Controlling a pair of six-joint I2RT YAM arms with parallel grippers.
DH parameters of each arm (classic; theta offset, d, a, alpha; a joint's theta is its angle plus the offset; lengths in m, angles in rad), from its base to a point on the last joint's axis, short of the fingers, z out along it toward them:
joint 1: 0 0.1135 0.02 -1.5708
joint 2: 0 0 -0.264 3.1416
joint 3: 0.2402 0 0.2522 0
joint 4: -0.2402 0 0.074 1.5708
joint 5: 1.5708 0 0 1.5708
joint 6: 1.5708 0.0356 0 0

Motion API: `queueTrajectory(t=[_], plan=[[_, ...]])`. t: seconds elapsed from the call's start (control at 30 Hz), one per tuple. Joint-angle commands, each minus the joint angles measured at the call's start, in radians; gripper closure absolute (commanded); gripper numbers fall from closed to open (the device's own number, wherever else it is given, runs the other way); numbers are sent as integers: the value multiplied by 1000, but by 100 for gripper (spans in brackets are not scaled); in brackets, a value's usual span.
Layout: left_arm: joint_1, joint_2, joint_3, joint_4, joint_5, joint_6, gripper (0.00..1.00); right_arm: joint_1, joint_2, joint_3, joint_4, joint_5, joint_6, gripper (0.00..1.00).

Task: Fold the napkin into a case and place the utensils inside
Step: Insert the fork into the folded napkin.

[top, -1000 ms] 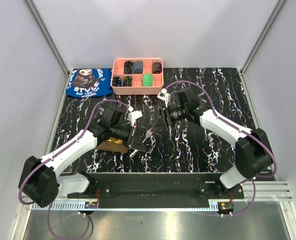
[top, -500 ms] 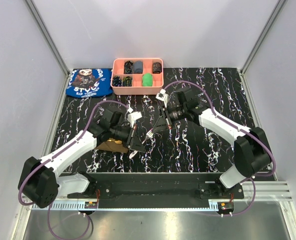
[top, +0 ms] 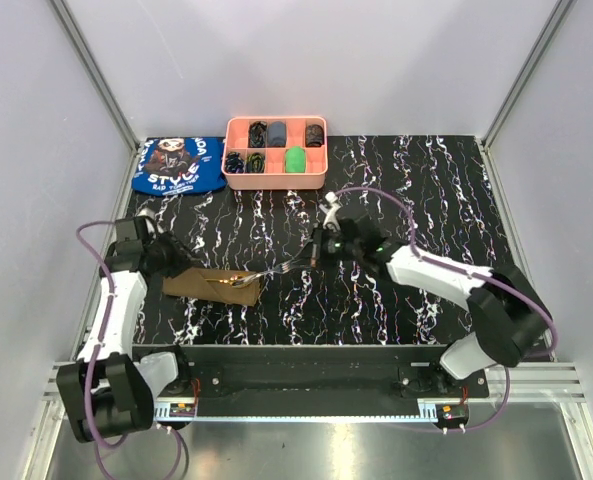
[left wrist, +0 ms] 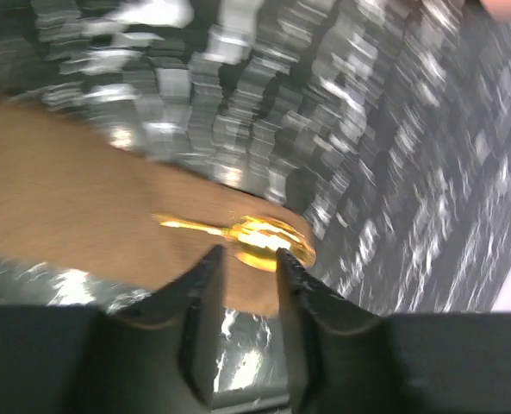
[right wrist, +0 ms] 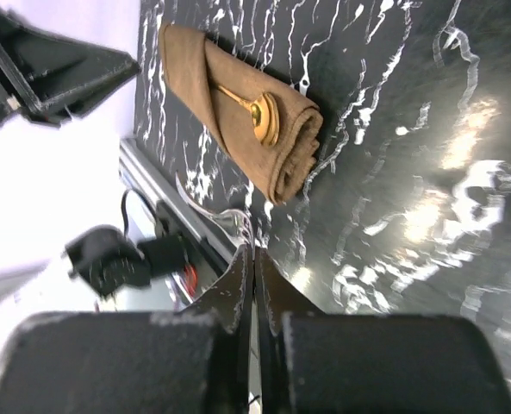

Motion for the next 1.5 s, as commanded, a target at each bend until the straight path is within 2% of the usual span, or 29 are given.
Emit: queueTrajectory(t=[0.0,0.03,0.07,0.17,0.67,1.03,1.47], plan=[[97,12,-31,9,-169,-133,81,103,103,64,121,282,237,100],[128,15,-31,10,-187,-142,97,117,116,70,150,303,266,100],[143,19,-31,12,-189,-156,100,146,138,75,165,323,280,100],[172,24,-42,36,-264,-185,100,186,172,76,207,426,317,100],[251,139,-27,50,-405,-228,100,228,290,95,294,422,332,100],[255,199,-48,53,-385,-267,100,260,354,139,310,420,340,100],[257,187,-53,38,-411,-259,100,257,249,76,256,501,289,100]])
